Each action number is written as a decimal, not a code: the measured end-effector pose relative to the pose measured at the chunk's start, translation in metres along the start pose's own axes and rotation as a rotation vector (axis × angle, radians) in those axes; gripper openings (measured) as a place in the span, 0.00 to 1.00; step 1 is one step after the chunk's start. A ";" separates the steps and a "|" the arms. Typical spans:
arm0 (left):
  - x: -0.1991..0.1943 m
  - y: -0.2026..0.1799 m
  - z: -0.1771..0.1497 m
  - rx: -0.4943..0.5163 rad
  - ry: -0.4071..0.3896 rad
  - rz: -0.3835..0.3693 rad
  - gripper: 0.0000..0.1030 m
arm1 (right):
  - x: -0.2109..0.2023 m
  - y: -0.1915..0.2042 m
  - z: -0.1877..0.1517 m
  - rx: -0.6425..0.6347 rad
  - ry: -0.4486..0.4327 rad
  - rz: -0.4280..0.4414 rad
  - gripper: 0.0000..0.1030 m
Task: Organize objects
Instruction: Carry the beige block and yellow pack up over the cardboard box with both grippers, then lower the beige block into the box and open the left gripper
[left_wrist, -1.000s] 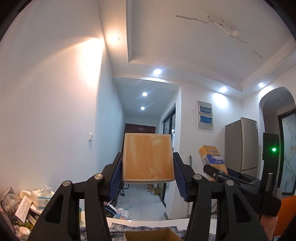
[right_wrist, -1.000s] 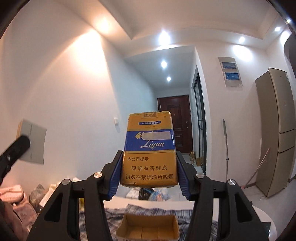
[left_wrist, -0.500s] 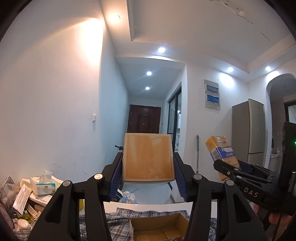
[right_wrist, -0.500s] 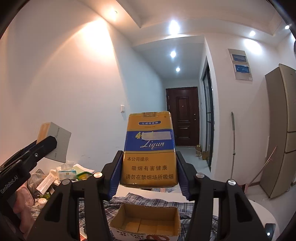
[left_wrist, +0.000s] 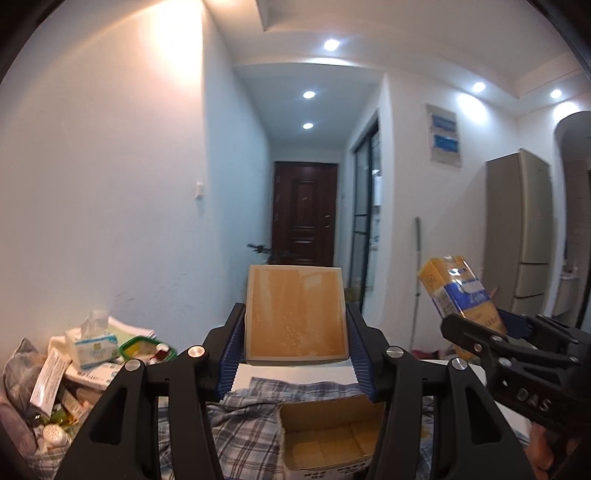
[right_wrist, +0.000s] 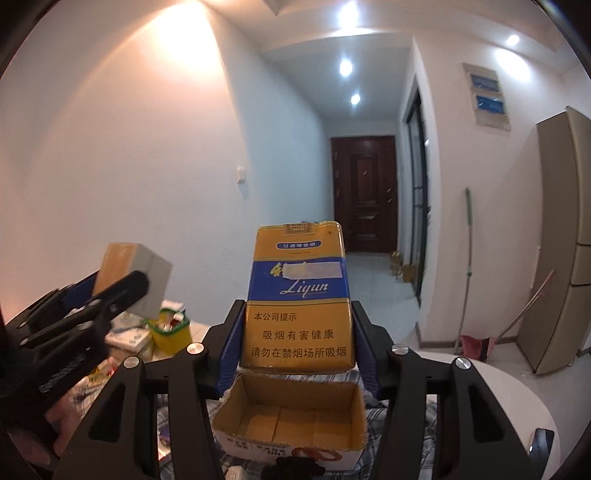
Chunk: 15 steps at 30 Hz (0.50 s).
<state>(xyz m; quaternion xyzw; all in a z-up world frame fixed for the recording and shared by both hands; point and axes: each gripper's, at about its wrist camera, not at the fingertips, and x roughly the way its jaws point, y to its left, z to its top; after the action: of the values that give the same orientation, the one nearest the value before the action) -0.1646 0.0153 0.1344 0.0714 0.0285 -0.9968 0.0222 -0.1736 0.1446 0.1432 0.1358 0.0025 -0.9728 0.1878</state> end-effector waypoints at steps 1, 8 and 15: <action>0.008 0.000 -0.003 -0.003 0.014 0.007 0.52 | 0.006 0.000 -0.003 0.006 0.016 0.006 0.51; 0.058 -0.008 -0.023 0.014 0.167 -0.010 0.53 | 0.031 -0.020 -0.006 0.021 0.059 -0.067 0.51; 0.100 -0.026 -0.049 0.059 0.288 -0.014 0.53 | 0.062 -0.039 -0.018 0.065 0.156 -0.035 0.52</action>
<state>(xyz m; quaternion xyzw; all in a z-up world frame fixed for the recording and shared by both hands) -0.2574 0.0406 0.0730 0.2140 0.0025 -0.9768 0.0089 -0.2383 0.1596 0.1079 0.2172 -0.0118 -0.9619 0.1656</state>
